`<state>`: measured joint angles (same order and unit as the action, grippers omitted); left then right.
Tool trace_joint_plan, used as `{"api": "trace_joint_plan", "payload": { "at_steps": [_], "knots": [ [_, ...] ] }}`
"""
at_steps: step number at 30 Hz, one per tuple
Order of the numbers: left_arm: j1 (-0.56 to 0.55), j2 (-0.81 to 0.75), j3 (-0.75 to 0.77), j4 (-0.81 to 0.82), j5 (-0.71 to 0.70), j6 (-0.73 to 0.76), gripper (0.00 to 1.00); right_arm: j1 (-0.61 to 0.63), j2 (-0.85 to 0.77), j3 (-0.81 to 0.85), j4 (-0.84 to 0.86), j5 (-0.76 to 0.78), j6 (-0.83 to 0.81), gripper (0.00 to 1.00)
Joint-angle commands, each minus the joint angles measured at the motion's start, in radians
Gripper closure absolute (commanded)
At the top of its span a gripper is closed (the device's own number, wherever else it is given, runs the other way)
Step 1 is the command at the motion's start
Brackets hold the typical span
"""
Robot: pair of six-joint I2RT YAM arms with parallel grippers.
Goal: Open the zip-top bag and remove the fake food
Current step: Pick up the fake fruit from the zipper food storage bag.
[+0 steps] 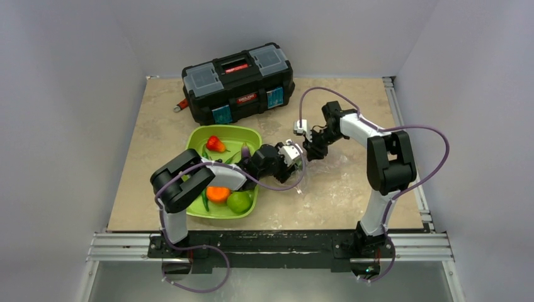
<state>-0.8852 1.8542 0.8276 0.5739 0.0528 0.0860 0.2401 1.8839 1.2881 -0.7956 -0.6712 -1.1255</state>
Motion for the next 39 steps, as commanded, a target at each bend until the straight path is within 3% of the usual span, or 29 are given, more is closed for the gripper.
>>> {"api": "trace_joint_plan", "payload": {
  "at_steps": [1, 3, 8, 9, 18, 31, 39],
  "knots": [
    [0.009, 0.042, 0.042, -0.117, 0.031, -0.026, 0.42, 0.006, -0.007, -0.008, -0.003, -0.037, 0.015, 0.74],
    [0.009, 0.040, 0.039, -0.121, 0.033, -0.026, 0.47, 0.007, -0.008, -0.012, -0.001, -0.034, 0.016, 0.75],
    [0.009, -0.019, 0.049, -0.196, 0.045, -0.028, 0.94, 0.003, -0.021, -0.028, 0.010, -0.021, 0.018, 0.76],
    [0.009, -0.047, 0.047, -0.213, 0.049, -0.032, 1.00, -0.001, -0.031, -0.039, 0.017, -0.015, 0.018, 0.77],
    [0.009, -0.313, 0.075, -0.447, 0.115, -0.114, 1.00, -0.022, -0.140, -0.136, 0.103, 0.038, 0.015, 0.78],
    [0.011, -0.286, 0.256, -0.746, 0.211, -0.187, 1.00, -0.015, -0.259, -0.248, 0.216, 0.067, -0.032, 0.82],
    [0.024, -0.208, 0.391, -0.840, 0.280, -0.264, 1.00, 0.105, -0.414, -0.339, 0.335, 0.123, -0.038, 0.89]
  ]
}}
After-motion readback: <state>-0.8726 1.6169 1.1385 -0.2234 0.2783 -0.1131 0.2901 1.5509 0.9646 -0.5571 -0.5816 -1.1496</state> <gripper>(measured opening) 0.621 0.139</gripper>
